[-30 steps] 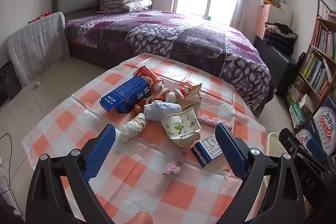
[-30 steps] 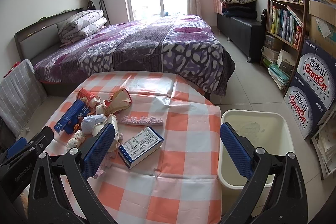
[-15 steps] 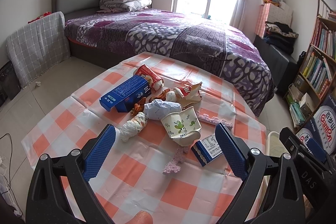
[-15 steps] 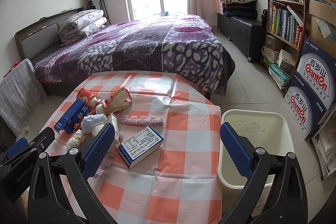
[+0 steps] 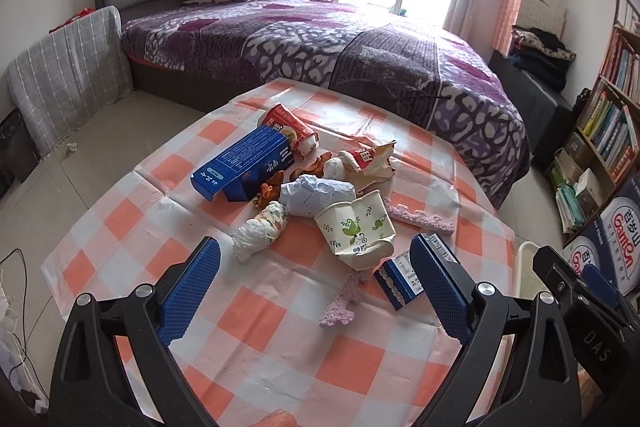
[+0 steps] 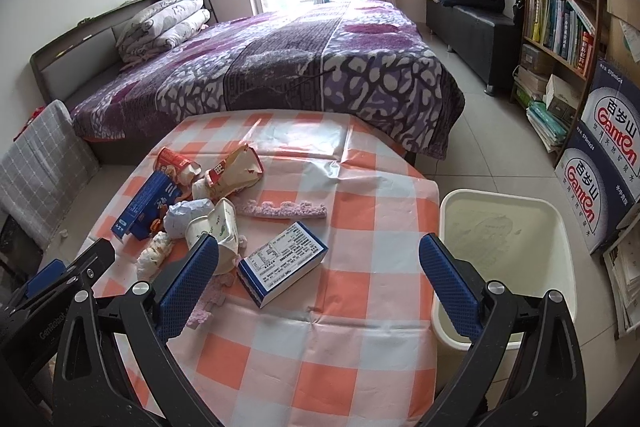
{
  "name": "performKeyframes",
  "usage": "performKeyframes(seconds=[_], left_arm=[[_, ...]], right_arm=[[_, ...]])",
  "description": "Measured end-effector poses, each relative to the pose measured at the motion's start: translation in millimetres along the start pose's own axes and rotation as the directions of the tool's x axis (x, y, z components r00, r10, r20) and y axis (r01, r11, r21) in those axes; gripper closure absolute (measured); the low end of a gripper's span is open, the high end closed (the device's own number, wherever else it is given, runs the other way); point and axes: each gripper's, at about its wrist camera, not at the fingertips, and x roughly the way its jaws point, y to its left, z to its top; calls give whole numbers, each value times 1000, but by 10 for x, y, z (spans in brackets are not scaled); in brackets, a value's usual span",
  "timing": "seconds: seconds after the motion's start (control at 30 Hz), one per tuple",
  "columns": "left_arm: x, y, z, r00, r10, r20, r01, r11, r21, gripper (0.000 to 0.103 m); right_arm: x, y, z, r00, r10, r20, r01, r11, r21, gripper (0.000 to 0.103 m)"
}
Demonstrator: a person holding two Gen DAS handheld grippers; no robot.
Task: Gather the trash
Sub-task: 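Grasp the white gauze-wrapped bundle with left gripper while right gripper grasps the white paper cup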
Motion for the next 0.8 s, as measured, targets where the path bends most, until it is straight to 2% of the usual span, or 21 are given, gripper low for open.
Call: performKeyframes(seconds=[0.17,0.3,0.37,0.47,0.53,0.6,0.77,0.8], left_arm=[[137,125,277,999,17,-50,-17,1000,5,10],[345,297,467,992,22,-127,-20,1000,16,10],[488,418,526,984,17,-180,-20,1000,-13,10],[762,629,577,959,-13,-284,-12,996,-84,10],[939,713,581,940,-11,-342,-23,995,-94,10],[1120,747,541,916,11,-400,-42,997,-70,10],[1538,653,353,851,44,-523,-49,999,5,10],[1600,611,324,844,62,-533,-53,998,32,10]], right_arm=[[233,43,119,991,19,-134,-19,1000,-2,7],[479,75,347,959,80,-271,-70,996,49,7],[624,102,397,939,102,-327,-83,994,71,7],[811,84,383,916,147,-374,-109,987,121,7],[965,80,375,901,150,-406,-101,985,141,7],[1120,96,382,880,168,-445,-109,982,155,7],[1430,229,389,850,183,-494,-131,982,138,7],[1477,257,383,844,194,-499,-138,979,148,7]])
